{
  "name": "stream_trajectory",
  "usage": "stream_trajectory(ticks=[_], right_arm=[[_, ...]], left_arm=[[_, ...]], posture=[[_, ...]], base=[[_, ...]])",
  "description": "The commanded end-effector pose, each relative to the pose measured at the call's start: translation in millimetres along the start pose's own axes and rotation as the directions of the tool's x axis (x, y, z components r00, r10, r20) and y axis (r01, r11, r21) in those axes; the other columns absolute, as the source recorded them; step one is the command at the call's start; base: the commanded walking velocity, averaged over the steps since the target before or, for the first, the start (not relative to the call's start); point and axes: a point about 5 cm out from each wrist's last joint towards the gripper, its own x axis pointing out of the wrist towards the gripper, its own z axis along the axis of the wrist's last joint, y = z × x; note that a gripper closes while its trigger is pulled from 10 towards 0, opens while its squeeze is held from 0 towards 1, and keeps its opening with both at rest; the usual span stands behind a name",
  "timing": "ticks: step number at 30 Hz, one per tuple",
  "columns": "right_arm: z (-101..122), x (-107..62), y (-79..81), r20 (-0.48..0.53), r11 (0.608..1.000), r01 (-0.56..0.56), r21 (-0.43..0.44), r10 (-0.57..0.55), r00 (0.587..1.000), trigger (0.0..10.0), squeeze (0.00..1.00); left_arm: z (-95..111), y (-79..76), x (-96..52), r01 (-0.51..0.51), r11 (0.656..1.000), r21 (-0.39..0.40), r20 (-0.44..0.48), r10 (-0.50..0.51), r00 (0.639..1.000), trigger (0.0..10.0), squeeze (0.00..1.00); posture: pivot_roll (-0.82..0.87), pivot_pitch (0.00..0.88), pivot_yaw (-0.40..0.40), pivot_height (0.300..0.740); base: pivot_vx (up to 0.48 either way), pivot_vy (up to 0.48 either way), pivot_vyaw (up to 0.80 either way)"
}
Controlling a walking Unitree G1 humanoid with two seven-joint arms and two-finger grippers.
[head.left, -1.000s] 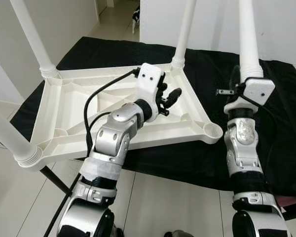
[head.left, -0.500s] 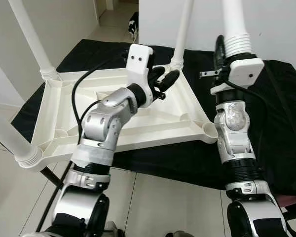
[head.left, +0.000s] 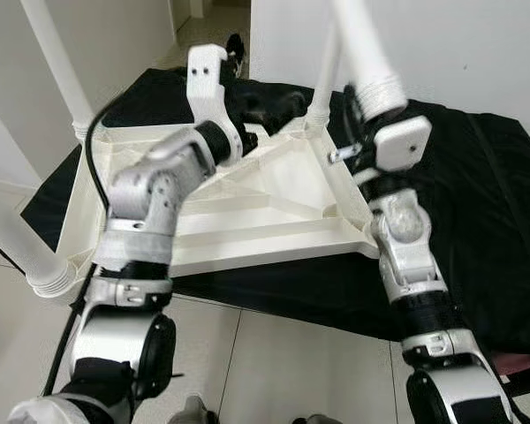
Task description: Building children table
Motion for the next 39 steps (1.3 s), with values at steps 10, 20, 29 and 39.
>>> stream_trajectory(ticks=[10, 20, 29, 39], right_arm=[[-10, -20.6, 27.4, -0.060, 0.993, -0.089, 0.083, 0.094, 0.994, 10.0, 0.00], [-5, -19.7, 47.6, -0.034, 0.980, -0.156, 0.126, 0.161, 0.986, 10.0, 0.00], [-5, -19.6, 47.8, -0.028, 0.980, -0.164, 0.116, 0.169, 0.985, 10.0, 0.00], [-12, -32.6, 53.9, -0.058, 0.974, -0.212, 0.083, 0.218, 0.974, 10.0, 0.00]], left_arm=[[0, -17.0, 5.3, 0.284, 0.936, -0.210, -0.030, -0.296, 0.955, 10.0, 0.00], [-7, -14.9, 9.6, 0.249, 0.937, -0.244, -0.069, -0.273, 0.960, 10.0, 0.00], [-7, -5.7, 13.3, 0.181, 0.953, -0.244, -0.118, -0.214, 0.970, 10.0, 0.00], [12, 18.1, 18.8, 0.025, 0.958, -0.285, -0.137, -0.067, 0.988, 10.0, 0.00]], posture=[[-0.03, 0.000, -0.011, 0.740], [-0.03, 0.000, 0.002, 0.740], [-0.02, 0.000, 0.008, 0.740], [-0.01, 0.000, 0.021, 0.740]], base=[[0.000, 0.000, 0.00], [0.000, 0.000, 0.00], [0.000, 0.000, 0.00], [0.000, 0.000, 0.00]])
